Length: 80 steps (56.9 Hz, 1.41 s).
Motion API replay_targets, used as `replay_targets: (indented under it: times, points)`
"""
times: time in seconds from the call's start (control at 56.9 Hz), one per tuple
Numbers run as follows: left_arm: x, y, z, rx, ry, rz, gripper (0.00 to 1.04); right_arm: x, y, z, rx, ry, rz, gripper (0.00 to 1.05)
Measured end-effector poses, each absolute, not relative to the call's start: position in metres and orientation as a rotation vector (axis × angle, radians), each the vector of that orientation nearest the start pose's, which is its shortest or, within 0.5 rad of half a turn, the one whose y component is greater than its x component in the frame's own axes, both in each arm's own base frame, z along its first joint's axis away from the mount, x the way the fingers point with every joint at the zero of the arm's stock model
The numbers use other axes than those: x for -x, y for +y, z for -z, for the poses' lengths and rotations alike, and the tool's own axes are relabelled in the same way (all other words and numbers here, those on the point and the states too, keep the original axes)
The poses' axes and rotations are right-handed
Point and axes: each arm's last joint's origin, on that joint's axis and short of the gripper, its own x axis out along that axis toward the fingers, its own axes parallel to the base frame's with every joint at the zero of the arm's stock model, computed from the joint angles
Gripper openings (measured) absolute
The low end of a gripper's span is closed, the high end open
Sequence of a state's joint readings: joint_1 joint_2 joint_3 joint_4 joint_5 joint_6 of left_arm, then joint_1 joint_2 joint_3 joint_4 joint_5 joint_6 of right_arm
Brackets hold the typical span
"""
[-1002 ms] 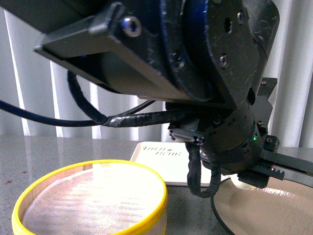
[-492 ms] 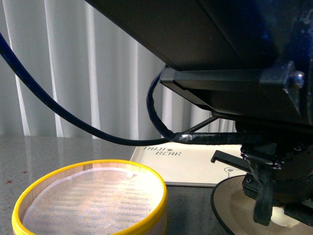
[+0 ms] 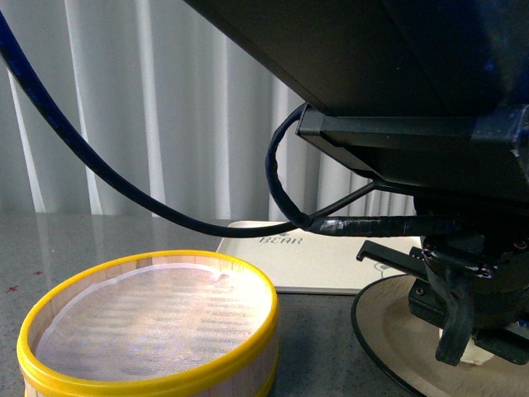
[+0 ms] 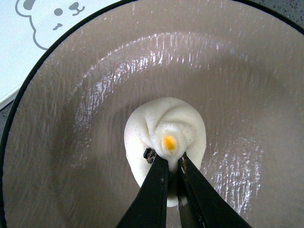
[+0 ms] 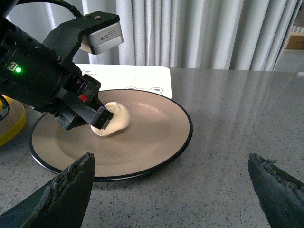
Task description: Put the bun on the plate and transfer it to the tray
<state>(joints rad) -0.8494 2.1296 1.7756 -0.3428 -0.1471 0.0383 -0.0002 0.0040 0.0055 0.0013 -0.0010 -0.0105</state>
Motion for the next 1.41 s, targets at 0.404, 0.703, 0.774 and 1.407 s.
replay_targets:
  times: [0.404,0.703,0.774,1.407]
  points:
    - [-0.3239,-0.3619,-0.2381,-0.373,0.628,0.670,0.46,-0.0976,0.0000,-0.1652,0.010,-0.003,-0.001,0.96]
    - [-0.3240,-0.3617,-0.2380,-0.361,0.632,0.657,0.88,-0.0976,0.0000,-0.1652,0.010,-0.003,-0.001,0.96]
    - [-0.3240,-0.3617,-0.2380,-0.357,0.633,0.657,1.00,-0.0976,0.0000,-0.1652,0.010,-0.003,-0.001,0.96]
    - [-0.3240,-0.3617,-0.2380,-0.352,0.635,0.654,0.98,-0.0976,0.0000,-0.1652,0.010,-0.003,-0.001,0.96]
